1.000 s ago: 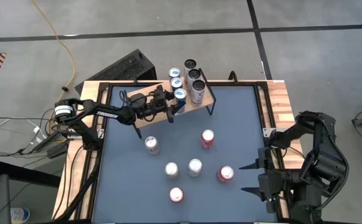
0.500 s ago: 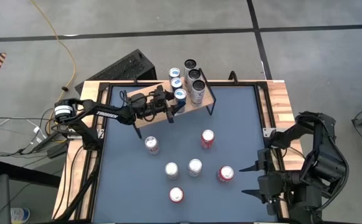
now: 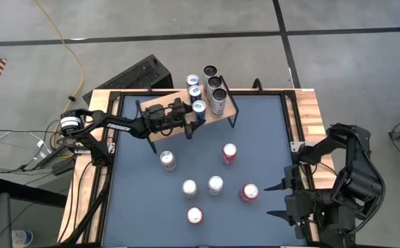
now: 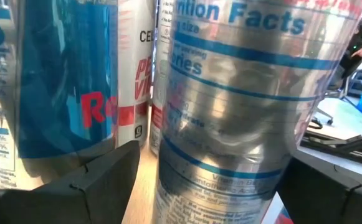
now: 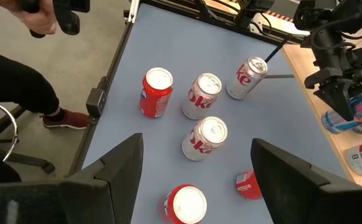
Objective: Place canned beverage on shelf
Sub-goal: Put the blue soda can on the shelf aligned with the other blue soda cans
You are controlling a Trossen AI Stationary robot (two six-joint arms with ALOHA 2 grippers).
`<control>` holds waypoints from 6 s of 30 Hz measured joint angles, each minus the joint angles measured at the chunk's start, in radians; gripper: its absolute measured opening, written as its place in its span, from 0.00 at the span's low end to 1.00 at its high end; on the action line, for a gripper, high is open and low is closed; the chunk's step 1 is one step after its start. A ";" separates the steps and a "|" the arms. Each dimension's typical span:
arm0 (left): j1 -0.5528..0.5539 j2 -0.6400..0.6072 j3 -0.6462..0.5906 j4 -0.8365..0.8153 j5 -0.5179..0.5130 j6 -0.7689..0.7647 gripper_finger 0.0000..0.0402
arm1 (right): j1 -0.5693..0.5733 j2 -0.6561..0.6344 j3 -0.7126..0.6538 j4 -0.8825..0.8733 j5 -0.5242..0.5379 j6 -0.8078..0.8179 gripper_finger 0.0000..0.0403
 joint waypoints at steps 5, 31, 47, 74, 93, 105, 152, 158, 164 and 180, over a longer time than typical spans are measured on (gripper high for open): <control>0.000 -0.036 0.000 -0.028 -0.002 0.008 0.83 | 0.000 0.000 0.000 0.005 -0.020 0.004 0.70; -0.241 -0.666 0.000 -0.774 -0.074 -0.088 0.83 | -0.162 0.001 -0.159 0.027 0.193 -0.008 0.70; -0.755 -0.758 0.000 -0.682 -0.527 -0.097 0.83 | -0.687 0.001 -0.417 0.718 -0.202 -0.711 0.33; -0.917 -0.652 0.000 -0.645 -0.718 -0.119 0.83 | -1.014 0.055 -0.683 1.249 -0.252 -0.883 0.00; -0.917 -0.652 0.000 -0.637 -0.718 -0.115 0.83 | -0.944 0.095 -0.680 1.245 -0.069 -1.019 0.00; -0.917 -0.652 0.000 -0.643 -0.718 -0.107 0.83 | -0.873 0.097 -0.680 1.243 0.120 -1.298 0.00; -0.489 -0.181 0.000 -0.116 -0.487 0.193 0.65 | -0.332 -0.222 -0.412 0.943 0.768 -1.271 0.00; -0.386 -0.092 0.000 -0.049 -0.381 0.181 0.33 | -0.196 -0.290 -0.412 0.932 0.794 -1.193 0.00; -0.307 -0.061 0.026 -0.043 -0.381 0.158 0.03 | -0.150 -0.303 -0.412 0.925 0.794 -1.169 0.00; -0.250 -0.061 0.031 -0.076 -0.406 0.149 0.00 | -0.167 -0.295 -0.413 0.896 0.794 -1.153 0.00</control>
